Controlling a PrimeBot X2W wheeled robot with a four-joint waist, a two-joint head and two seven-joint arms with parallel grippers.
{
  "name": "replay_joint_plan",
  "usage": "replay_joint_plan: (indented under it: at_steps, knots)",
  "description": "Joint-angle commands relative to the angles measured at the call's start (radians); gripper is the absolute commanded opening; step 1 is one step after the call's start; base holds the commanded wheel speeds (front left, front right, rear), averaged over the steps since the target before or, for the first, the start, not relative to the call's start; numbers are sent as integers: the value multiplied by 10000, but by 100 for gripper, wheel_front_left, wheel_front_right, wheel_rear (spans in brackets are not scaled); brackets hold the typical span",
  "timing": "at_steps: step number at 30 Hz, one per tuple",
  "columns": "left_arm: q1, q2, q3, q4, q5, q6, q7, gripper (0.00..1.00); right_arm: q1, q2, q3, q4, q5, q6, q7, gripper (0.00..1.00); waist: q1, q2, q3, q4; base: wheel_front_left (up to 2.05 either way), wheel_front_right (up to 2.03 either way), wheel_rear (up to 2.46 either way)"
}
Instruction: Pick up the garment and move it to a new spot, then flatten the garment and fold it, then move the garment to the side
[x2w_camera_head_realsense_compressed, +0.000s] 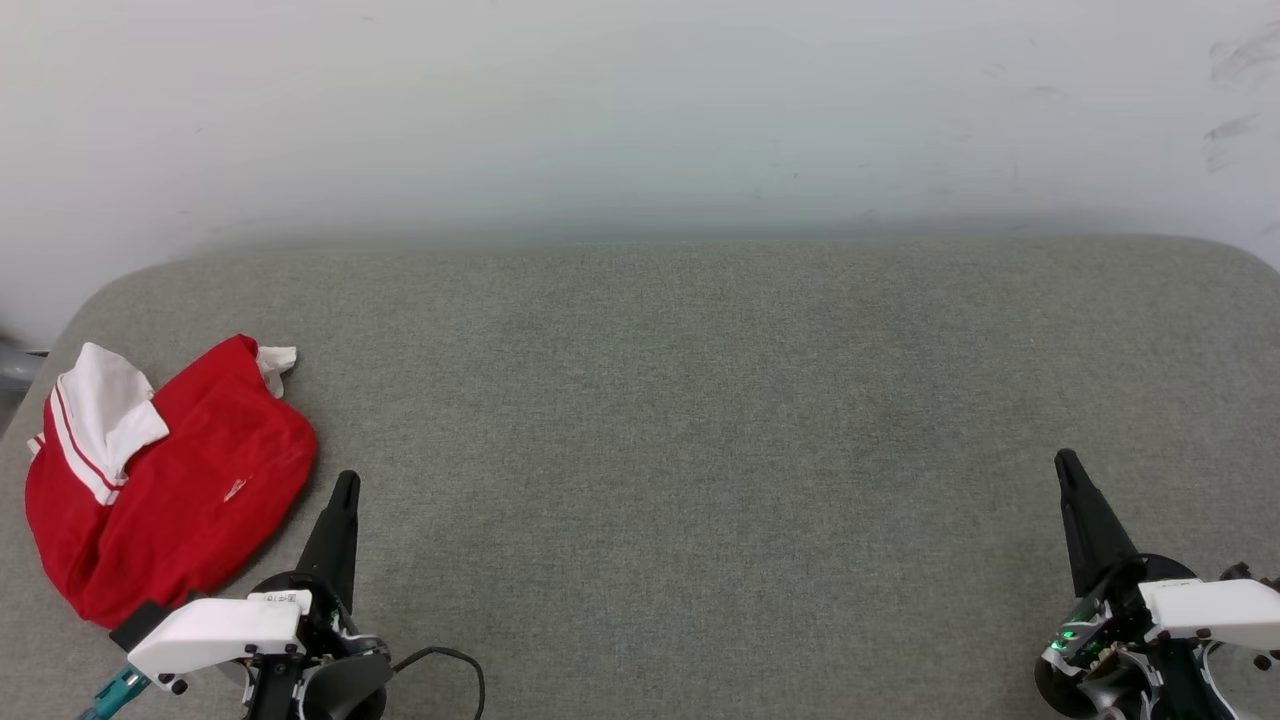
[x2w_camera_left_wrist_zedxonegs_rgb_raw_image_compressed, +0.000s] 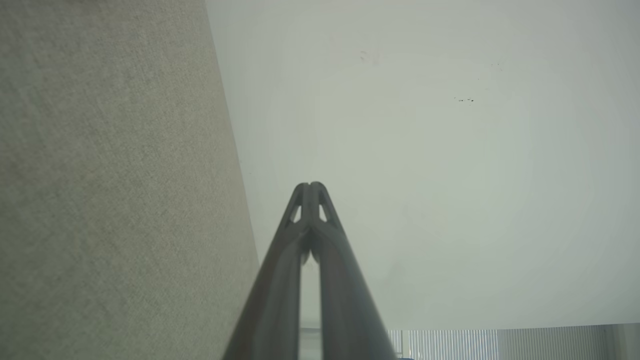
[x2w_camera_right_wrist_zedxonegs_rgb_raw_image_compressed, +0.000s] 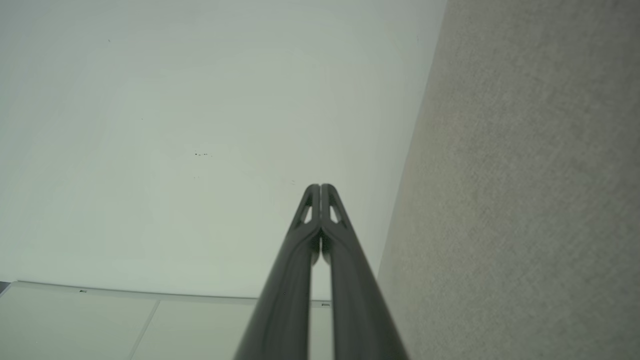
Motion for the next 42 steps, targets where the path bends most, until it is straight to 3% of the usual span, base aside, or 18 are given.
replay_joint_plan:
  at_steps: [1, 26, 27, 42]
  knots:
    - [-57, -22, 23, -6, 5, -46, 43, 0, -124, 32, 6, 10, 13, -3, 0, 0, 0, -1, 0, 0, 0, 0, 0]
    - [-57, -22, 23, -6, 6, -46, 43, 0, -125, 33, 6, 10, 13, -3, 0, 0, 0, -1, 0, 0, 0, 0, 0]
    - [0, 0, -1, 0, 1, 2, -1, 100, 0, 0, 1, 2, -1, 0, -1, 100, 0, -1, 0, 0, 0, 0, 0]
    - [218, -5, -708, -588, 175, 6, -644, 100, 390, 5, 453, -697, -94, 0, -659, 100, 0, -1, 2, 13, 0, 0, 0]
